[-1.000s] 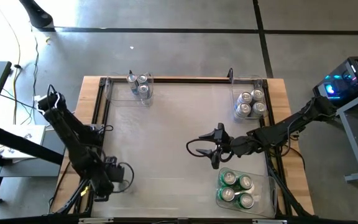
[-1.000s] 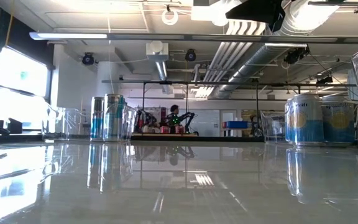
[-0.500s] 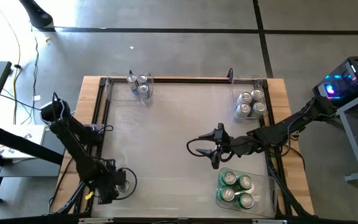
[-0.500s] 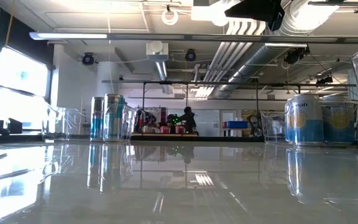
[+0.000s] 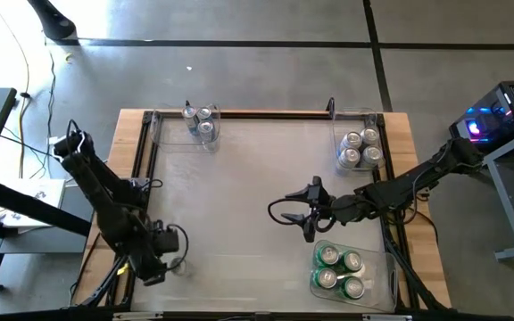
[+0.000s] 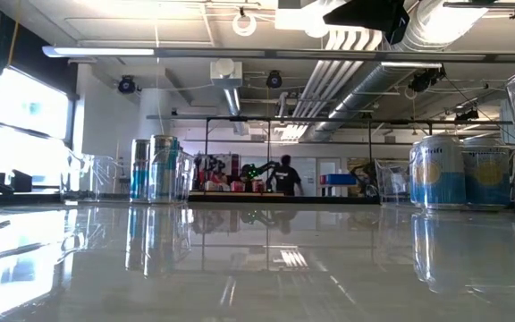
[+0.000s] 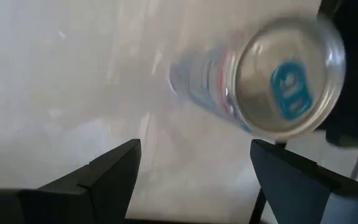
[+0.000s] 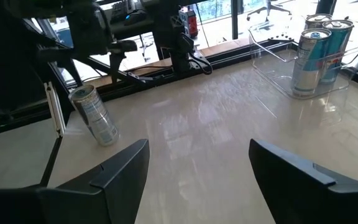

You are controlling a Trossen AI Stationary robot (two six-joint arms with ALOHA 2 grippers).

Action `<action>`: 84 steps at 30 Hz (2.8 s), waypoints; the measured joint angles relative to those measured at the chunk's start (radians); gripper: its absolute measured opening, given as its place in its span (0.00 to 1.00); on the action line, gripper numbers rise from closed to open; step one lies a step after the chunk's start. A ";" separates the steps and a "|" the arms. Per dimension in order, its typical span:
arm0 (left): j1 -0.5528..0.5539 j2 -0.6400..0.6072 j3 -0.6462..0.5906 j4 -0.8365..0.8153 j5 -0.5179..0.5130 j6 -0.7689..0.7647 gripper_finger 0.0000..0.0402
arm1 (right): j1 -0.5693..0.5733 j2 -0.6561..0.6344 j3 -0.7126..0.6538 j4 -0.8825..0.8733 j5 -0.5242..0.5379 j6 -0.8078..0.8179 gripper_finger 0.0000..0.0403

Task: Sort soda cans
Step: Put the bottom white blue soda can into the top left transparent bin

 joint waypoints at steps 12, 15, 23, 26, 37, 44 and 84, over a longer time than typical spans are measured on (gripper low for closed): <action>0.000 0.049 0.136 -0.048 -0.164 0.172 0.74 | 0.000 0.000 0.000 0.000 0.000 0.010 0.68; 0.000 0.048 0.136 -0.057 -0.165 0.140 0.74 | 0.000 0.000 0.000 0.000 0.000 0.014 0.68; -0.009 0.048 0.137 0.024 -0.176 0.110 0.74 | 0.000 0.000 0.000 0.001 0.000 0.014 0.68; -0.008 0.048 0.136 0.021 -0.195 0.140 0.74 | 0.000 0.000 0.000 0.001 0.000 0.027 0.68; 0.030 0.052 0.136 0.041 -0.222 0.150 0.74 | 0.000 0.000 0.000 0.001 0.000 0.047 0.68; 0.042 0.057 0.136 0.060 -0.187 0.320 0.78 | 0.000 0.000 0.000 0.001 0.000 0.045 0.68; 0.022 0.192 0.235 0.062 -0.200 0.506 0.78 | 0.000 0.000 0.000 0.000 0.000 0.046 0.68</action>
